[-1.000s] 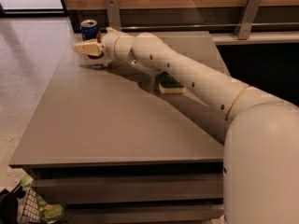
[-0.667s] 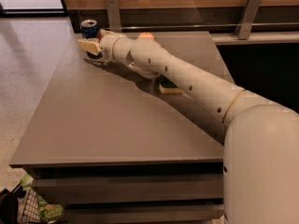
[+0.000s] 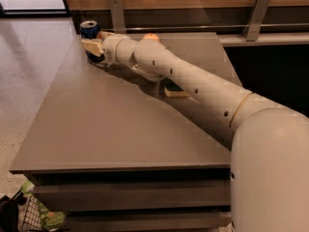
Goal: Knock pepsi can over
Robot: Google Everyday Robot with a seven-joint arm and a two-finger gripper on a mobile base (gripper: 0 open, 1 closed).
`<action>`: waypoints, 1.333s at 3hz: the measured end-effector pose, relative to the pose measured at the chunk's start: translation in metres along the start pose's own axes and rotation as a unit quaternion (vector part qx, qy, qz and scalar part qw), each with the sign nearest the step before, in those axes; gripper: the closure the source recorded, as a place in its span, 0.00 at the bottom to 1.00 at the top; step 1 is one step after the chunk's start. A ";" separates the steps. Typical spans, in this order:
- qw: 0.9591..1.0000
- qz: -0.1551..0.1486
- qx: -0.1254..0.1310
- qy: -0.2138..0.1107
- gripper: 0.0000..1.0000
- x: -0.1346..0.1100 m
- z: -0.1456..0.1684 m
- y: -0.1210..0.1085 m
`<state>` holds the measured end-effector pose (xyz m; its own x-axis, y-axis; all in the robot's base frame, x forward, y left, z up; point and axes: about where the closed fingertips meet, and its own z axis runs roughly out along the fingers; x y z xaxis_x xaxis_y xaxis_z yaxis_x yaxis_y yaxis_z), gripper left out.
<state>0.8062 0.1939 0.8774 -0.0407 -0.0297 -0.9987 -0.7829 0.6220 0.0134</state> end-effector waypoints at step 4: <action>0.998 -0.028 0.000 0.053 1.00 -0.026 -0.041 0.010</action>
Offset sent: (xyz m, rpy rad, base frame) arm -0.0007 0.0023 -0.0002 0.0003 0.0005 0.0031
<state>0.7743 0.1688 0.9057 -0.0625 -0.1471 -0.9871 -0.7864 0.6163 -0.0420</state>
